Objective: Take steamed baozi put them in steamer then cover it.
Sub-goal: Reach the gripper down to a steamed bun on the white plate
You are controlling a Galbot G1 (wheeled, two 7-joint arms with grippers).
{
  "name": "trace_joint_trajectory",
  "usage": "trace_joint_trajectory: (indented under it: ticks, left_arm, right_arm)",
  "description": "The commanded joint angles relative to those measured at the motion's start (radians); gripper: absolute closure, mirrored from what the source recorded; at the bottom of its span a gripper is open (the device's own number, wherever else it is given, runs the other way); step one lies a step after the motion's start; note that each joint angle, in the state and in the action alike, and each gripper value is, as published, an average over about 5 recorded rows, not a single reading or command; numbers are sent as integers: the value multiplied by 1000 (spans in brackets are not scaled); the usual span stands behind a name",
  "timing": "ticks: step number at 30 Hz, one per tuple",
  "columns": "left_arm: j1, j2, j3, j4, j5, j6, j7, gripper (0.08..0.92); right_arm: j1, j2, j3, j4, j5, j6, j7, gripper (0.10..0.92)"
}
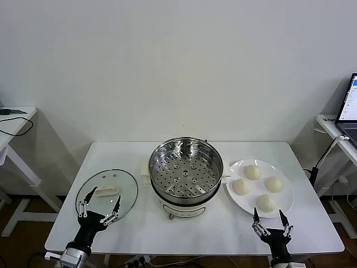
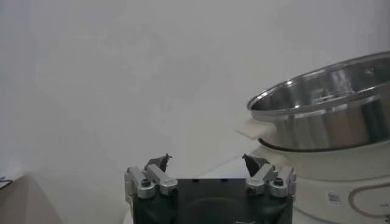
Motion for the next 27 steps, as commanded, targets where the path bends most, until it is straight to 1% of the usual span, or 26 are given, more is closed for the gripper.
trace_joint_trajectory:
  ticks: [1,3,6,9,14,17,20,22,23,27]
  left_arm:
    - [3,-1,1,-16,0,1,-2,177]
    - [6,-3,2,-24,1,1,-4,177]
    - [15,-7,3,-40,3,1,-6,177]
    - [19,-13,2,-49,5,1,-9,177]
    - [22,-19,3,-56,8,2,-14,177]
    - [25,-22,1,-58,8,0,-15,177]
    - [27,-23,0,-56,8,-2,-15,177]
    - [27,-23,1,-54,8,-3,-16,177]
    - [26,-23,2,-53,8,-3,-16,177]
    - [24,-22,3,-56,7,-3,-17,177]
  right_arm:
    - [54,-23,19,3,15,-61,25,203]
    - [120,-56,22,-15,47,-90,30,203]
    - [290,-129,4,-95,94,-137,34,203]
    - [488,-198,-52,-212,149,-168,1,203]
    - [858,-305,-252,-446,333,-216,-64,203]
    - [1032,-358,-379,-586,424,-257,-140,203]
    - [1168,-407,-513,-696,462,-315,-312,203]
    - [1247,-438,-609,-759,440,-354,-477,203]
    - [1279,-450,-650,-786,417,-367,-549,203]
    - [1439,-486,-820,-896,273,-378,-913,203]
